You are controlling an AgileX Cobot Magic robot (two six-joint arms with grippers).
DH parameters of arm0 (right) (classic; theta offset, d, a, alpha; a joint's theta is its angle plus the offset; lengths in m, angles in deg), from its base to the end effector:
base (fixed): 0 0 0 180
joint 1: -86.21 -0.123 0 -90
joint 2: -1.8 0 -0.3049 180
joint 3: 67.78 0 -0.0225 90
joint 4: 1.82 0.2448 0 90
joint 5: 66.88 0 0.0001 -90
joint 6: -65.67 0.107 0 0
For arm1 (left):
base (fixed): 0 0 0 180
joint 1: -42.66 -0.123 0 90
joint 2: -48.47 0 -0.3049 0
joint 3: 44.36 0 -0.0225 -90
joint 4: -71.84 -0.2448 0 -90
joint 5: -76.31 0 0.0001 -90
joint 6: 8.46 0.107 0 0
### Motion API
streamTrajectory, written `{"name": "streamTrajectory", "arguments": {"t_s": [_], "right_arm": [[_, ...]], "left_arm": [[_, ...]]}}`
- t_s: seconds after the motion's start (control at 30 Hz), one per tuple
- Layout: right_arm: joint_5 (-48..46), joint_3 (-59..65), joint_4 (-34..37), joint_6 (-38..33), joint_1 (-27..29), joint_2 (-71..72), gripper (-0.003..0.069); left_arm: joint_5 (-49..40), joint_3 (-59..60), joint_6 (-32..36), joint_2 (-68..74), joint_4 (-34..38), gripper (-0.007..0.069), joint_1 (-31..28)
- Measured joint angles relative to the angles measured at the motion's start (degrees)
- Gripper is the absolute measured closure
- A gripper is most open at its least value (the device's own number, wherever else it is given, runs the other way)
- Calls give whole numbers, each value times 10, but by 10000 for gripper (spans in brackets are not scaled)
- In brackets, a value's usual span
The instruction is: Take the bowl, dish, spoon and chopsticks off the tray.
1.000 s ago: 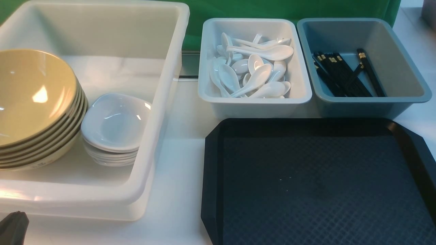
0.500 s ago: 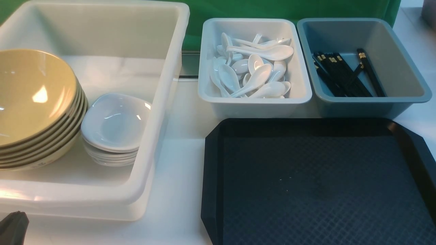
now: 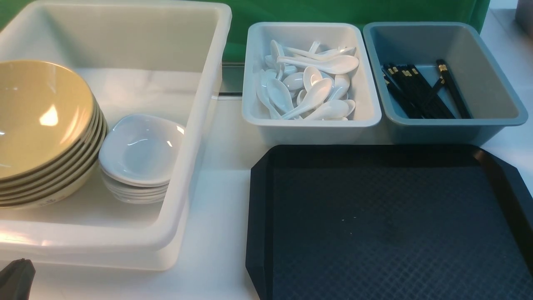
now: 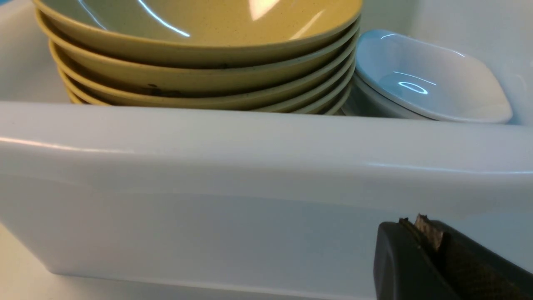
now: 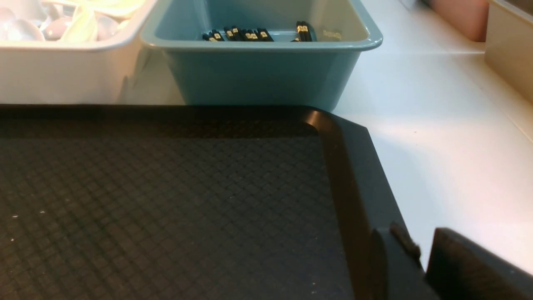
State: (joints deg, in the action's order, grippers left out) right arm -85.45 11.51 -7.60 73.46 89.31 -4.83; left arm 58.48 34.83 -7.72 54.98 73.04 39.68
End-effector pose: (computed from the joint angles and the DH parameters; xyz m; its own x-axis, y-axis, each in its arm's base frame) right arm 0.0430 -0.0058 0.1714 -0.2447 0.0536 -0.9681 0.0950 0.9950 0.0311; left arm 0.0435 0.0016 0.1732 -0.2332 -0.0192 -0.9722 -0.0474 0.9988 -0.0083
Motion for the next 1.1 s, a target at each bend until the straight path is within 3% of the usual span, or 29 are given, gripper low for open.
{"name": "streamTrajectory", "arguments": {"t_s": [1.1], "right_arm": [[0,0,0,0,0,0,445]], "left_arm": [[0,0,-1,0,1,636,0]]}}
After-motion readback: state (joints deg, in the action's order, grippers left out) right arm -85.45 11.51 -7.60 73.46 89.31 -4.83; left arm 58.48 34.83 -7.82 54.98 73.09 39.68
